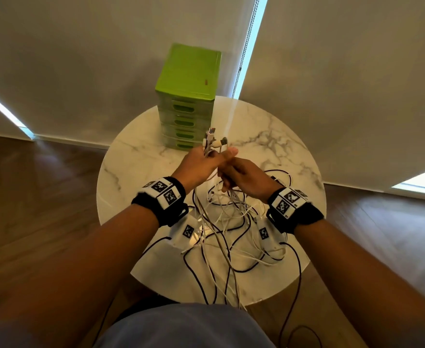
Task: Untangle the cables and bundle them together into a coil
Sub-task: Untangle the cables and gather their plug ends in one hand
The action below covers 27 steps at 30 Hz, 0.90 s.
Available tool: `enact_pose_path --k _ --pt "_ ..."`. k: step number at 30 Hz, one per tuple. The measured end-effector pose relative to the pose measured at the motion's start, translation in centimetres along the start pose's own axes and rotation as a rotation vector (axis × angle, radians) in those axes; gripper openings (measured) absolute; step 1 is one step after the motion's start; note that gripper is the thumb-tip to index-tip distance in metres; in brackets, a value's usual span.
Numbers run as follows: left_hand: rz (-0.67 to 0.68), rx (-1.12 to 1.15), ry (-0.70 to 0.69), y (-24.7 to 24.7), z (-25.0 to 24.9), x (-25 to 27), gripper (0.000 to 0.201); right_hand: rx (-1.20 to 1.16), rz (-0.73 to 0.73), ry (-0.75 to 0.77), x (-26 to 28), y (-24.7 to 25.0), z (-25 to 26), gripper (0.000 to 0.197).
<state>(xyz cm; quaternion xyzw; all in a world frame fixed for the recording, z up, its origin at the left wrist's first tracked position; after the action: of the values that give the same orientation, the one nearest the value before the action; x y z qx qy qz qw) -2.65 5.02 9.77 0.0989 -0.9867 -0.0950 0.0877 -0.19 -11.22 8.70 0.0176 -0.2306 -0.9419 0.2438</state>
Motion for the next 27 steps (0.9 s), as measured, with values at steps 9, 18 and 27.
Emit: enact_pose_path --k 9,18,27 --pt "-0.093 -0.289 -0.119 0.2 0.2 -0.5 0.032 0.232 0.07 -0.006 1.2 -0.5 -2.8 0.029" --pt "-0.298 -0.281 -0.125 2.5 -0.8 -0.5 0.038 0.311 0.062 0.007 1.9 0.5 -5.2 0.028" --pt "-0.181 -0.09 -0.118 -1.6 -1.7 0.9 0.041 0.39 -0.183 0.103 2.3 1.4 -2.3 0.032"
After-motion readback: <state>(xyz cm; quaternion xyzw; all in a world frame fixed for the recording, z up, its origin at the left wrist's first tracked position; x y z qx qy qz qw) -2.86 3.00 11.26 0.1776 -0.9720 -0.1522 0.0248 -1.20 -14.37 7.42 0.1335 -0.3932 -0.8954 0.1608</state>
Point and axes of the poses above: each hand's wrist, its own x-axis away from the middle knuckle, its own y-axis out of the back of the hand, z = x × y, the point moved 1 cm from there along -x, towards the middle knuckle, and after that the axes turned 11 degrees about -z, right-handed, at the moved point
